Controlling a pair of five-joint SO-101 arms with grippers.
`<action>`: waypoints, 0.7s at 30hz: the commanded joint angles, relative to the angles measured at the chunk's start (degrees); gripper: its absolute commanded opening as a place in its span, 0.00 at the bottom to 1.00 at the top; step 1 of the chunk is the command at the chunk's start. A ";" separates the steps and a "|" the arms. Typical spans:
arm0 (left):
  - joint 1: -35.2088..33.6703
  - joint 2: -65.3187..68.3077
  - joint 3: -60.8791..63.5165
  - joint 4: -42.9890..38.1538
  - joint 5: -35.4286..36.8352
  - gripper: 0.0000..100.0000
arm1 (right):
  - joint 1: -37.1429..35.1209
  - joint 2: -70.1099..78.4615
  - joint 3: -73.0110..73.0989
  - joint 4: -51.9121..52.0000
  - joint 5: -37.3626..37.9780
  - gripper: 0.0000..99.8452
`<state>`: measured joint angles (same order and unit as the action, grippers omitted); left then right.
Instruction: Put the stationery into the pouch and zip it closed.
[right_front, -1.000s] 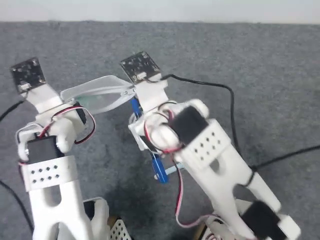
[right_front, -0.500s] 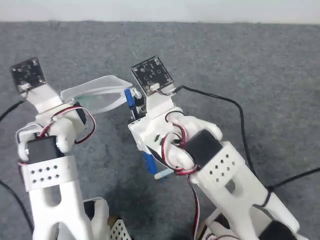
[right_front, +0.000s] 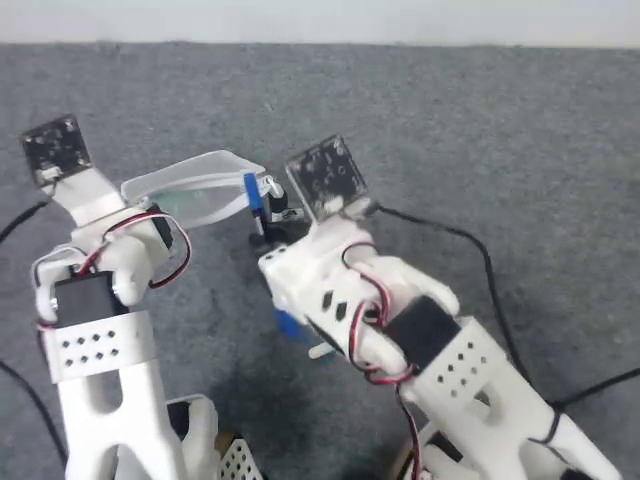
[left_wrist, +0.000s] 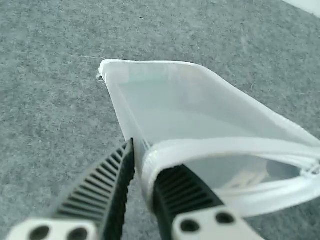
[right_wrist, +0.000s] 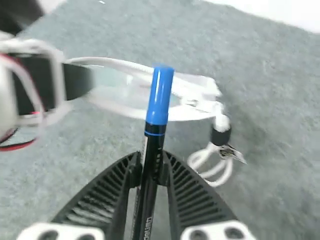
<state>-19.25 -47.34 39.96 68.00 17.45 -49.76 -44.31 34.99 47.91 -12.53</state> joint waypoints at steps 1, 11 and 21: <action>0.53 -0.35 -3.47 -0.18 0.35 0.01 | -1.36 -5.93 3.16 -6.90 0.18 0.01; 0.53 -0.35 -3.47 -0.18 0.35 0.01 | -1.45 -12.35 14.86 -22.02 0.18 0.01; 0.53 -0.35 -3.38 -0.18 0.35 0.01 | -1.45 -12.62 19.16 -29.85 0.18 0.01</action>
<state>-19.25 -47.34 39.96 68.00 17.45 -50.64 -54.68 54.24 22.07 -12.62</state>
